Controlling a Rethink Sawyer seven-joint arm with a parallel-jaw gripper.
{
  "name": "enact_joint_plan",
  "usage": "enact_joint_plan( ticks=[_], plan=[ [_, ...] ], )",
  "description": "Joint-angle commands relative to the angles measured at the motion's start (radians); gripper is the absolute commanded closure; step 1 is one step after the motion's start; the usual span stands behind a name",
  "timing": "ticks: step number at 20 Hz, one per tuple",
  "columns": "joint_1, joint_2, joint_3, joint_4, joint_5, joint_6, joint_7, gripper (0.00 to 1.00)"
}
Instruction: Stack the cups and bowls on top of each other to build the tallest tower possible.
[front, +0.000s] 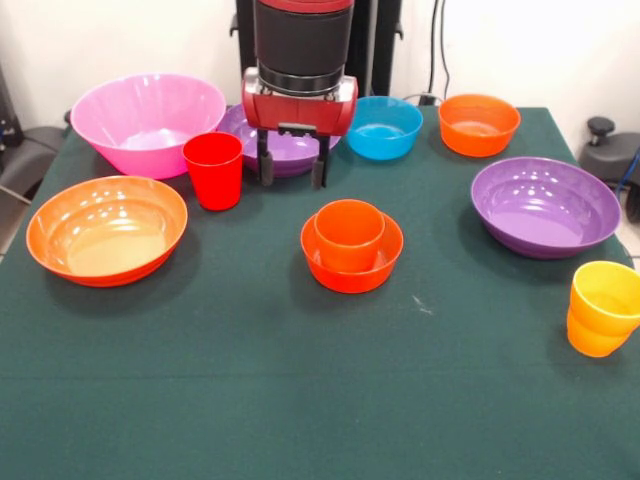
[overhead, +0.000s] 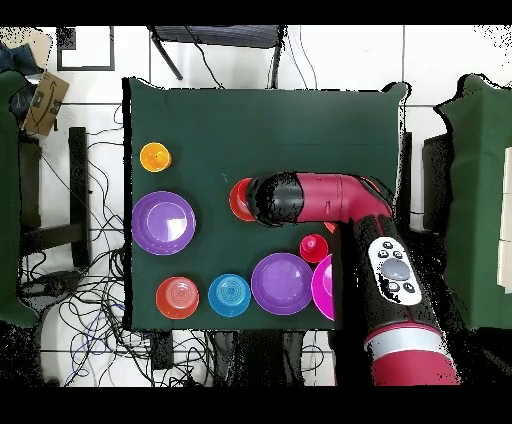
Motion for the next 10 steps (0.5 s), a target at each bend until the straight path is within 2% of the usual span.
enact_joint_plan(
  ticks=[1,10],
  plan=[
    [-0.027,0.024,0.118,0.029,-0.096,0.050,-0.226,0.00],
    [-0.018,0.042,0.130,0.006,-0.124,0.051,-0.198,0.00]
  ],
)
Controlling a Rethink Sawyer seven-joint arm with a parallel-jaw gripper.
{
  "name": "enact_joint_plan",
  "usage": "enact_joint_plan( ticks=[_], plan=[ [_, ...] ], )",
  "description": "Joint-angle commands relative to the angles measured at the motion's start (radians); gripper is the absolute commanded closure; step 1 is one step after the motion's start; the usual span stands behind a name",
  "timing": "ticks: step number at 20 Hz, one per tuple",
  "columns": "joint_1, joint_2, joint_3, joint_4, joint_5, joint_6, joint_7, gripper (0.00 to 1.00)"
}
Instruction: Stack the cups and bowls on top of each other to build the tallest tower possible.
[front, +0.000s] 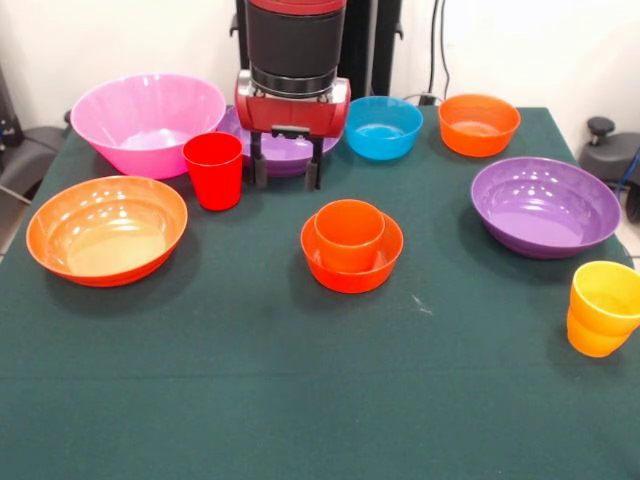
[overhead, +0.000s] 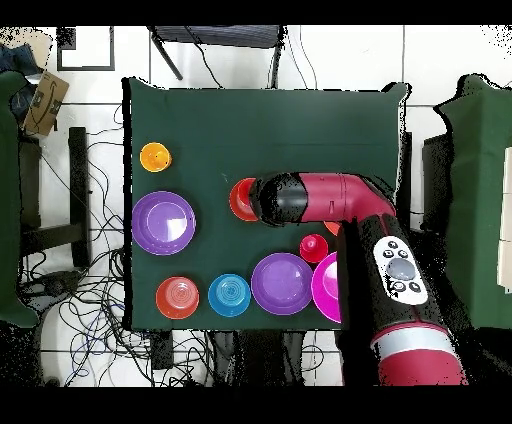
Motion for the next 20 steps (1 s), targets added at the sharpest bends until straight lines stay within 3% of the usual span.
enact_joint_plan(
  ticks=[1,11,20],
  plan=[
    [0.002,0.046,0.105,0.003,-0.093,0.048,-0.200,0.00],
    [-0.012,0.062,0.127,-0.003,-0.096,0.062,-0.190,0.00],
    [0.039,0.002,0.102,0.126,-0.059,0.038,-0.062,0.00]
  ],
)
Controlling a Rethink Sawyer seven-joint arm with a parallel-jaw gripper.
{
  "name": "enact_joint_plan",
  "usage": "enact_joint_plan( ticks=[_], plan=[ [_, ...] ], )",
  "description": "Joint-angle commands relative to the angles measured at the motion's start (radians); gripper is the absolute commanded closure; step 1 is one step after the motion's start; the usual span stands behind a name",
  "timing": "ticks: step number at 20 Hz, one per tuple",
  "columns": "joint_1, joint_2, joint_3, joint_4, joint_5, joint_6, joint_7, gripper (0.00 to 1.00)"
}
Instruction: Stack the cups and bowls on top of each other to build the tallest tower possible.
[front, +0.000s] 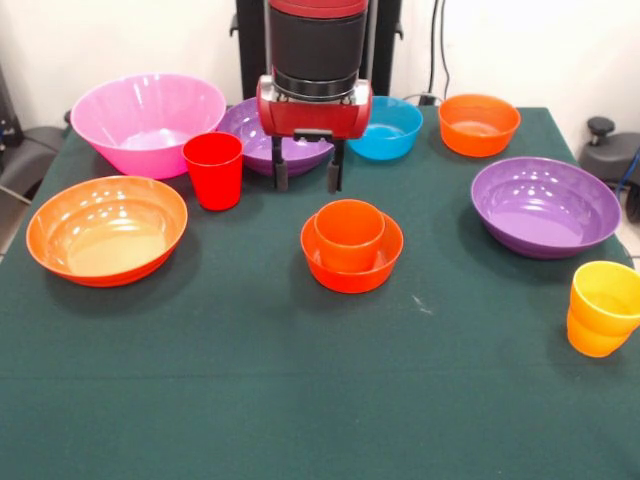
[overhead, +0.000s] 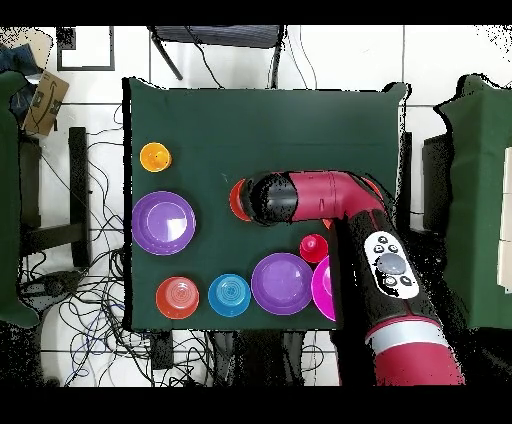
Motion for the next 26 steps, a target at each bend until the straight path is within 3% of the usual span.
enact_joint_plan(
  ticks=[1,10,26],
  plan=[
    [0.048,-0.004,0.058,0.128,-0.036,0.032,-0.045,0.00],
    [0.118,-0.046,0.024,0.215,-0.009,0.007,0.057,0.00],
    [0.231,-0.003,-0.103,0.266,-0.026,-0.123,0.166,0.00]
  ],
)
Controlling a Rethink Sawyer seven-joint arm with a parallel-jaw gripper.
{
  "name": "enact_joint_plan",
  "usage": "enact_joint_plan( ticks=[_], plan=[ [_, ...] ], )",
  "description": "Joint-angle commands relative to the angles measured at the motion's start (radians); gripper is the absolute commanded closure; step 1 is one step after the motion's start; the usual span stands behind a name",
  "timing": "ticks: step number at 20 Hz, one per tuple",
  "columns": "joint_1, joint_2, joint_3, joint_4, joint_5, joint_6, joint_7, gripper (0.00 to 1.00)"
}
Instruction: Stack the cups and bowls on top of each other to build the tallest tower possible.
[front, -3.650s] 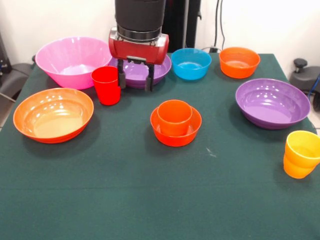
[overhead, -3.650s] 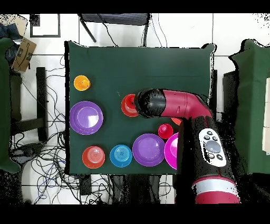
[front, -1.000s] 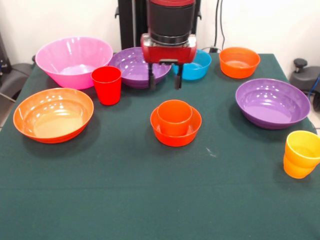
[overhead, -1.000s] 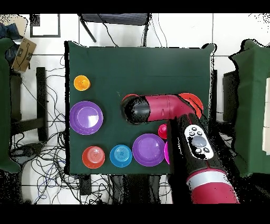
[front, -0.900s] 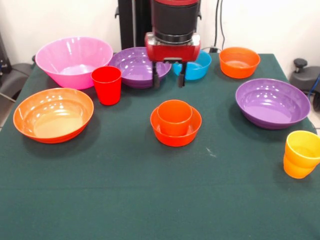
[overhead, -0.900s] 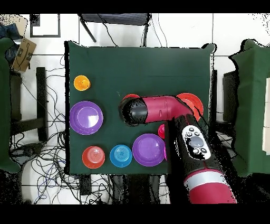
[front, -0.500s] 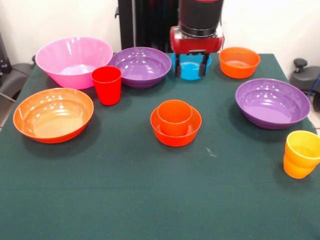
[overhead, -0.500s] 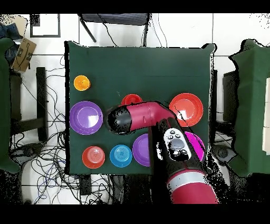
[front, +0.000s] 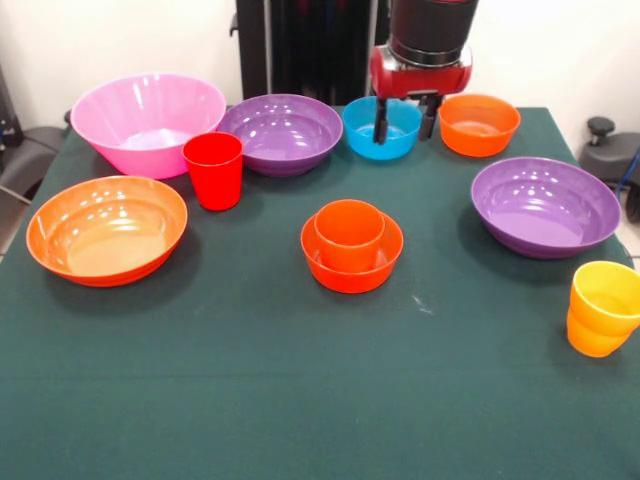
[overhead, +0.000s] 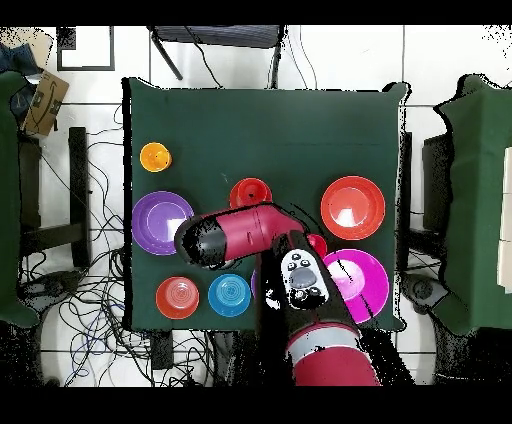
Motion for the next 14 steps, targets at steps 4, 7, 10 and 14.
enact_joint_plan(
  ticks=[4,7,10,14],
  plan=[
    [0.032,0.032,-0.061,0.120,-0.015,-0.140,0.167,0.00],
    [0.042,0.029,-0.072,0.152,-0.011,-0.163,0.166,0.00],
    [0.060,0.035,-0.085,0.164,-0.008,-0.179,0.171,0.00],
    [0.083,0.072,-0.101,0.146,-0.002,-0.201,0.173,0.00]
  ],
)
